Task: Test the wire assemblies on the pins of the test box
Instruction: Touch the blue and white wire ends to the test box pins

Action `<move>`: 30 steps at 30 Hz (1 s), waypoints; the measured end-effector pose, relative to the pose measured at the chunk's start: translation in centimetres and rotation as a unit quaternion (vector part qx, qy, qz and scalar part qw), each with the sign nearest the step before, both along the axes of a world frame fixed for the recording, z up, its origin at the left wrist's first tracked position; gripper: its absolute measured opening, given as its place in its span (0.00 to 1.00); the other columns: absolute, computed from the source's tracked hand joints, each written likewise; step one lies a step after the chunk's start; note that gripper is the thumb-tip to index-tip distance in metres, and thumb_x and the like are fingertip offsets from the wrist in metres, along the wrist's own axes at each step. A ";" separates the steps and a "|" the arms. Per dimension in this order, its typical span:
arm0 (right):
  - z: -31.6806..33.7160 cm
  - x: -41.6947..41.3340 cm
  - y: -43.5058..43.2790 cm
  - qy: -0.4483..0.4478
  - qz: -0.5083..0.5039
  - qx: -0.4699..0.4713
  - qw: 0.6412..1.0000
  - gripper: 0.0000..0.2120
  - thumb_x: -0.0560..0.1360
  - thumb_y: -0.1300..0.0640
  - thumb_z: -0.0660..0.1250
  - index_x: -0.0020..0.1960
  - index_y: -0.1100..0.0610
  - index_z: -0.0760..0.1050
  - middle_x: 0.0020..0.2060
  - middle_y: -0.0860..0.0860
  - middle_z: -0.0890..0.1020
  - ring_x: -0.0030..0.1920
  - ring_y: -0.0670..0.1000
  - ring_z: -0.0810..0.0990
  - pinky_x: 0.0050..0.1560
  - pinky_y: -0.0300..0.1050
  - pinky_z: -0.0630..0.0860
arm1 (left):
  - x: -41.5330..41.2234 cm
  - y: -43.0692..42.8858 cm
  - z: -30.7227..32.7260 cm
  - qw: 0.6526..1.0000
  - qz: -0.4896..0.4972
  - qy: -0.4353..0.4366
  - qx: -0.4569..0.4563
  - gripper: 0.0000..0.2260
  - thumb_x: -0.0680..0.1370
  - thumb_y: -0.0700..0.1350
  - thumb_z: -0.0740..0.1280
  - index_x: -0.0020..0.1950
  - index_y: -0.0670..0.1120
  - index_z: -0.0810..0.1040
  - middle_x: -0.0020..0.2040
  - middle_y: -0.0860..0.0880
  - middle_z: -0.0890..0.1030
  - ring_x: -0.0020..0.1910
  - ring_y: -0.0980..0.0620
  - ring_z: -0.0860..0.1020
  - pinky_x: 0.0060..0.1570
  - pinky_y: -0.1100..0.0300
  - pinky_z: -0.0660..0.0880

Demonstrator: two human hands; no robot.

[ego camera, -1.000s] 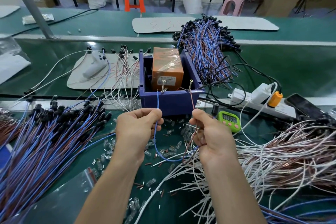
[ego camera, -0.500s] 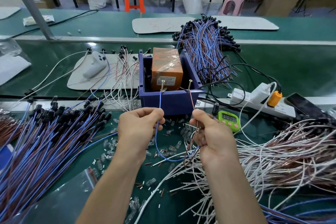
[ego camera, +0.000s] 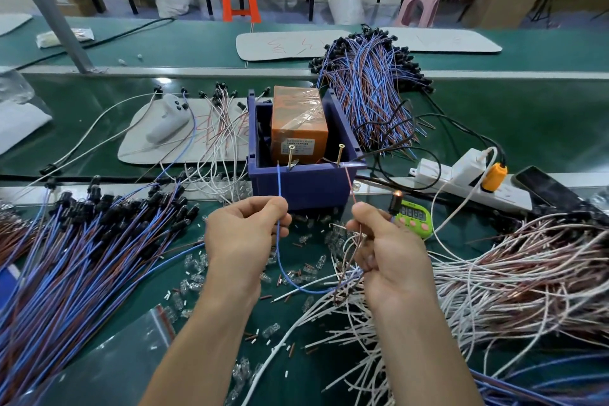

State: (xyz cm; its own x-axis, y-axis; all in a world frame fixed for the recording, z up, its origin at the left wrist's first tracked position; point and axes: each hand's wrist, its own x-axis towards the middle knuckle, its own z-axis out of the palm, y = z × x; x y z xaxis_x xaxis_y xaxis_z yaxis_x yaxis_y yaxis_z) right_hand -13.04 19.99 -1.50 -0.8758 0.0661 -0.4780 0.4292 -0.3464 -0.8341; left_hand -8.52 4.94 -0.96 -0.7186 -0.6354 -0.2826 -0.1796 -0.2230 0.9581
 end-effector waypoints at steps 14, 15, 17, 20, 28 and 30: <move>-0.1 4.4 2.5 0.067 0.103 0.017 0.992 0.16 0.74 0.68 0.71 0.30 0.55 0.83 0.28 0.52 0.82 0.26 0.43 0.78 0.26 0.31 0.69 | 1.3 4.8 0.3 0.975 -0.213 0.003 0.065 0.08 0.75 0.37 0.74 0.38 0.47 0.89 0.36 0.42 0.85 0.34 0.49 0.80 0.37 0.62 0.79; 0.1 4.7 2.9 0.067 0.113 0.026 0.991 0.17 0.74 0.67 0.72 0.30 0.52 0.84 0.28 0.52 0.82 0.27 0.43 0.77 0.26 0.32 0.69 | 1.4 4.9 0.3 0.972 -0.223 -0.002 0.066 0.08 0.75 0.37 0.74 0.39 0.47 0.89 0.37 0.42 0.85 0.35 0.48 0.80 0.39 0.60 0.80; 0.4 5.3 4.0 0.056 0.128 0.028 0.990 0.15 0.75 0.64 0.72 0.32 0.51 0.84 0.29 0.52 0.82 0.25 0.43 0.74 0.25 0.33 0.67 | 1.5 5.4 0.4 0.967 -0.246 -0.004 0.061 0.08 0.75 0.39 0.74 0.38 0.48 0.89 0.36 0.45 0.85 0.35 0.51 0.80 0.41 0.60 0.79; 1.0 5.9 7.0 0.030 0.084 -0.044 0.995 0.12 0.78 0.62 0.69 0.38 0.58 0.87 0.33 0.58 0.83 0.22 0.45 0.67 0.25 0.37 0.63 | 1.5 6.7 0.9 0.964 -0.262 0.003 0.052 0.10 0.76 0.40 0.72 0.34 0.48 0.86 0.33 0.47 0.82 0.32 0.53 0.78 0.40 0.59 0.76; 0.2 7.3 20.4 0.062 -0.145 -0.134 0.978 0.16 0.84 0.58 0.58 0.48 0.68 0.80 0.37 0.62 0.83 0.30 0.51 0.79 0.30 0.41 0.77 | 1.7 10.8 0.6 0.955 -0.270 -0.002 -0.121 0.11 0.82 0.40 0.65 0.40 0.44 0.78 0.32 0.47 0.85 0.28 0.53 0.79 0.33 0.58 0.76; -0.6 7.7 23.7 0.069 -0.165 -0.065 0.982 0.17 0.85 0.56 0.57 0.49 0.65 0.80 0.38 0.60 0.85 0.32 0.51 0.83 0.32 0.40 0.80 | 2.0 11.4 0.2 0.936 -0.301 -0.020 -0.183 0.11 0.80 0.41 0.69 0.38 0.48 0.81 0.34 0.49 0.86 0.29 0.54 0.81 0.35 0.57 0.73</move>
